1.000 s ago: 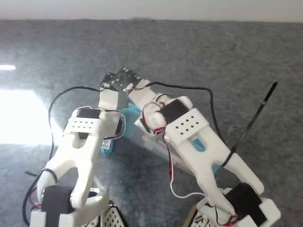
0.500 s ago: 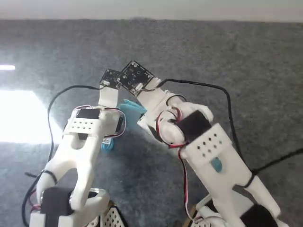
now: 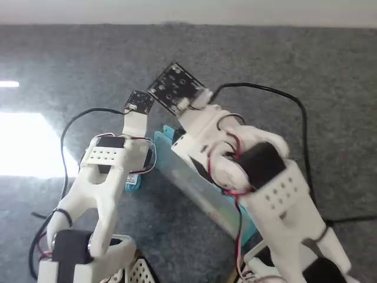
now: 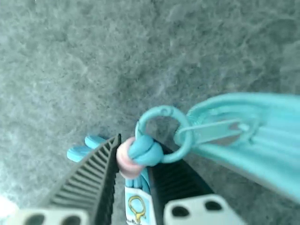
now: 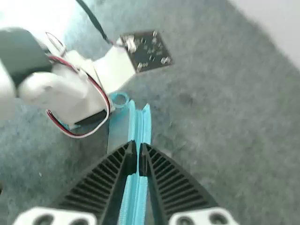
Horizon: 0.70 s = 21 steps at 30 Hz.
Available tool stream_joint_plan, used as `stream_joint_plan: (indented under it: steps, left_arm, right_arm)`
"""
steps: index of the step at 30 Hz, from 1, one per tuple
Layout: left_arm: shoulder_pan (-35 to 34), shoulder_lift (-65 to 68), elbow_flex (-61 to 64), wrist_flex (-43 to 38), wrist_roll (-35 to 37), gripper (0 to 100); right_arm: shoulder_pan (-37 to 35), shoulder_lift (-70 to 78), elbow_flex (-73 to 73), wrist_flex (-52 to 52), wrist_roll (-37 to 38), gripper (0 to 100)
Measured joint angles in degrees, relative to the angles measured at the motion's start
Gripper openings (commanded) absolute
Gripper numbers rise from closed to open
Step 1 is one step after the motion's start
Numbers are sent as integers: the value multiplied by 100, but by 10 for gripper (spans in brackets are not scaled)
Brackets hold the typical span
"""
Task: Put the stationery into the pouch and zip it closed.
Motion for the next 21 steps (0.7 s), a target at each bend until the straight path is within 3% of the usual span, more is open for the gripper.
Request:
stream_joint_plan:
  steps: [3,5,18,21]
  left_arm:
    - [9,0,0,0,0,9]
    - [9,0,0,0,0,9]
    - [18,0,0,0,0,9]
    - [18,0,0,0,0,9]
  right_arm:
    - [0,677,0,-18,-88,331]
    - [0,1046,0,-88,-105,399]
    - [-62,2084,0,-431,-97,403]
    - [-70,2268,0,-448,-97,326]
